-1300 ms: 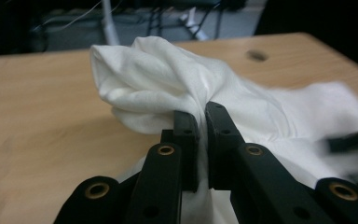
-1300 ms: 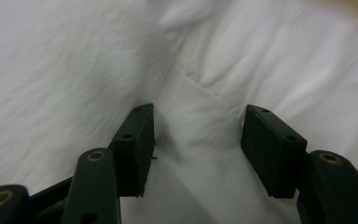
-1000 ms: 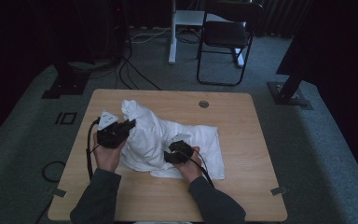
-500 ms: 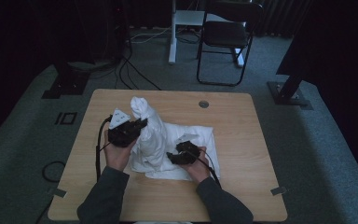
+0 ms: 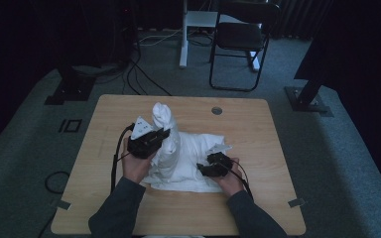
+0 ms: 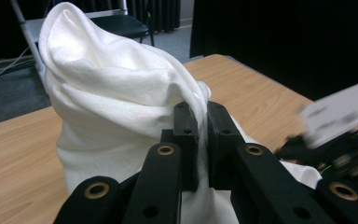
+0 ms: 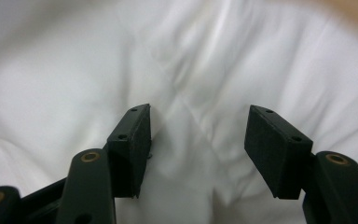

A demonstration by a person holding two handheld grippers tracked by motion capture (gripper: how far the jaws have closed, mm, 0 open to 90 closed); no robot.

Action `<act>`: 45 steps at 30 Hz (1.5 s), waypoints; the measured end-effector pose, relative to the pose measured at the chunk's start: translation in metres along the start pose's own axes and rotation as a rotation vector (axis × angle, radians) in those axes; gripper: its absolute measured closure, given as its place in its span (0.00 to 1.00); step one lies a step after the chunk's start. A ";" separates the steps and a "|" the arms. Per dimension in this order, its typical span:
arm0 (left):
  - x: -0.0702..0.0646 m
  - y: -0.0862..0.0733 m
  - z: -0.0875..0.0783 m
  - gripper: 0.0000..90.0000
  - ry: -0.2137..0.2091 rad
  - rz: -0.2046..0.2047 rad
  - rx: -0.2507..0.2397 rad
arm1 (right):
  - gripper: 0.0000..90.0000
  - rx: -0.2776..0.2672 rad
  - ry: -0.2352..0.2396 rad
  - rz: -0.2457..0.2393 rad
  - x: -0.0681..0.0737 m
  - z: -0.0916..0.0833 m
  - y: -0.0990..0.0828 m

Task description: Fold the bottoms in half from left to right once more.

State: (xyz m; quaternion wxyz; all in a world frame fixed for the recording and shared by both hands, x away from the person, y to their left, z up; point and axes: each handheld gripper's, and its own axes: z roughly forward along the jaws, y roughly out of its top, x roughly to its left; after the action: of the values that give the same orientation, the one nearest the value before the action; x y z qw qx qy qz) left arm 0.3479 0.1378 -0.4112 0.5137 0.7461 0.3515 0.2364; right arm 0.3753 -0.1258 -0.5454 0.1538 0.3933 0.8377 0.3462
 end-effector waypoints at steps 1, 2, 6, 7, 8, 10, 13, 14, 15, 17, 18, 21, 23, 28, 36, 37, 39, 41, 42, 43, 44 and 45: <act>-0.002 0.001 0.001 0.95 -0.008 0.007 -0.001 | 0.45 0.018 0.000 0.006 0.002 0.006 -0.001; -0.006 0.004 0.002 0.95 -0.012 0.015 0.003 | 0.47 0.001 -0.005 0.003 0.005 0.010 -0.001; -0.016 0.010 0.009 0.95 -0.024 0.055 0.014 | 0.48 -0.040 -0.003 0.007 0.017 0.020 0.004; -0.017 0.011 0.011 0.95 -0.026 0.061 0.016 | 0.48 -0.044 0.002 0.006 0.019 0.023 0.006; -0.019 0.011 0.013 0.95 -0.027 0.062 0.021 | 0.48 -0.040 0.008 0.002 0.021 0.024 0.008; -0.021 0.009 0.016 0.95 -0.024 0.072 0.034 | 0.46 -0.026 0.052 -0.021 0.023 0.022 0.012; -0.022 0.007 0.018 0.95 -0.033 0.078 0.042 | 0.46 -0.133 0.067 -0.004 0.013 -0.003 0.010; -0.023 0.006 0.019 0.95 -0.034 0.077 0.042 | 0.46 -0.145 0.028 0.017 0.006 -0.011 0.009; -0.023 0.006 0.020 0.95 -0.036 0.073 0.042 | 0.46 -0.134 -0.019 0.018 -0.001 -0.014 0.007; -0.025 0.007 0.022 0.95 -0.045 0.072 0.043 | 0.46 -0.070 -0.049 0.047 -0.013 -0.010 0.001; -0.027 0.006 0.023 0.95 -0.049 0.068 0.042 | 0.46 -0.039 -0.071 0.052 -0.016 -0.005 -0.002; -0.032 0.006 0.029 0.95 -0.066 0.073 0.048 | 0.51 -0.023 -0.092 0.034 -0.013 0.008 -0.008; -0.034 0.006 0.035 0.95 -0.079 0.063 0.055 | 0.56 -0.031 -0.083 0.033 -0.009 0.010 -0.006; -0.042 -0.002 0.051 0.94 -0.128 0.048 0.078 | 0.52 -0.062 -0.007 0.098 -0.022 -0.001 -0.008; -0.067 -0.032 0.092 0.94 -0.169 0.065 0.162 | 0.48 -0.194 -0.053 0.251 -0.064 -0.046 -0.015; -0.070 -0.036 0.097 0.94 -0.172 0.068 0.179 | 0.48 -0.217 -0.053 0.271 -0.068 -0.050 -0.015; -0.076 -0.045 0.106 0.94 -0.180 0.080 0.209 | 0.48 -0.259 -0.048 0.300 -0.074 -0.059 -0.013; -0.081 -0.054 0.114 0.94 -0.189 0.080 0.234 | 0.48 -0.320 -0.035 0.312 -0.076 -0.068 -0.011; -0.082 -0.058 0.117 0.93 -0.193 0.076 0.244 | 0.48 -0.333 -0.027 0.318 -0.076 -0.072 -0.008; -0.083 -0.062 0.119 0.93 -0.195 0.072 0.254 | 0.48 -0.343 -0.031 0.308 -0.074 -0.075 -0.005; -0.084 -0.066 0.122 0.93 -0.197 0.065 0.260 | 0.47 -0.355 -0.026 0.297 -0.072 -0.078 -0.001; -0.084 -0.068 0.123 0.93 -0.197 0.060 0.264 | 0.47 -0.383 -0.011 0.278 -0.069 -0.080 0.003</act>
State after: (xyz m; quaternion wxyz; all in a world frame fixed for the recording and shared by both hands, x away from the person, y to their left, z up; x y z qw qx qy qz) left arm 0.3622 0.0147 -0.5180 0.4357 0.8369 0.3051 0.1292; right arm 0.3790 -0.2138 -0.4868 0.1809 0.4705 0.6937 0.5144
